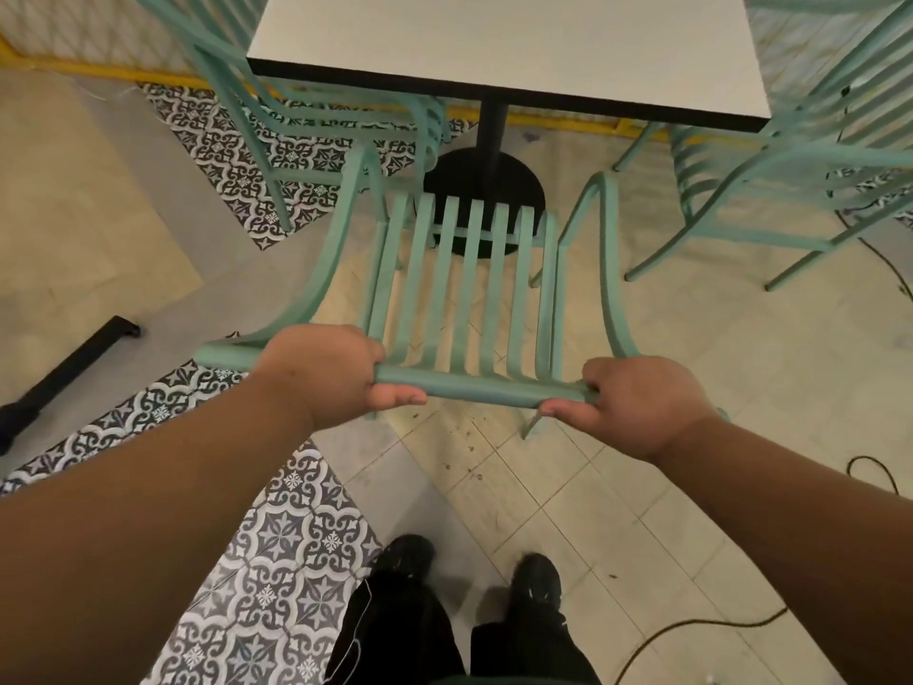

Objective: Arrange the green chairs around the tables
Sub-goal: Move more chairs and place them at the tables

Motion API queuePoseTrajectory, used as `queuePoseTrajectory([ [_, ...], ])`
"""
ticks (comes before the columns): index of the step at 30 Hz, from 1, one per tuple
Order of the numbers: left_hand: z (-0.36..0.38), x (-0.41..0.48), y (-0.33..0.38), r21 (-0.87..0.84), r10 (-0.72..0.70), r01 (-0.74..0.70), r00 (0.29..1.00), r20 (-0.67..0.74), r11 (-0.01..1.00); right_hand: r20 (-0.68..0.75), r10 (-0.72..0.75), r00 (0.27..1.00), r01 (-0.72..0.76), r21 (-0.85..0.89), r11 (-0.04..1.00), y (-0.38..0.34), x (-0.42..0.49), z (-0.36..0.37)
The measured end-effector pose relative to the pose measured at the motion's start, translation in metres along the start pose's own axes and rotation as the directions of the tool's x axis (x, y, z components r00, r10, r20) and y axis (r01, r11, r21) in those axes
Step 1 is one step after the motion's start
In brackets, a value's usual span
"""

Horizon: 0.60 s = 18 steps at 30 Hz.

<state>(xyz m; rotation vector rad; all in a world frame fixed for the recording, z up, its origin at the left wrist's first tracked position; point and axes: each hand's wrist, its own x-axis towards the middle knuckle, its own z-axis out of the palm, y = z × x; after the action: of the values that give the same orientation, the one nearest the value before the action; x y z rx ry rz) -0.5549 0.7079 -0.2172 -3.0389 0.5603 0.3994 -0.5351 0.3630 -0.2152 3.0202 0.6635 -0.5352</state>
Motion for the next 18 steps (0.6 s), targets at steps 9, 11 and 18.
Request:
queuePoseTrajectory([
  [9,-0.017,0.073,-0.013,-0.001,-0.032,0.032,0.999,-0.003,0.999,-0.039,-0.05,0.998,0.047,-0.076,0.996,0.041,0.058,-0.025],
  [11,-0.017,0.082,-0.011,-0.002,-0.019,0.019,1.0,-0.018,1.0,-0.034,-0.059,0.998,0.056,-0.084,0.995,0.051,0.066,-0.029],
  [18,-0.025,0.107,-0.014,-0.005,-0.032,0.032,0.999,-0.02,0.999,-0.046,-0.064,0.997,0.059,-0.105,0.993,0.068,0.094,-0.041],
])
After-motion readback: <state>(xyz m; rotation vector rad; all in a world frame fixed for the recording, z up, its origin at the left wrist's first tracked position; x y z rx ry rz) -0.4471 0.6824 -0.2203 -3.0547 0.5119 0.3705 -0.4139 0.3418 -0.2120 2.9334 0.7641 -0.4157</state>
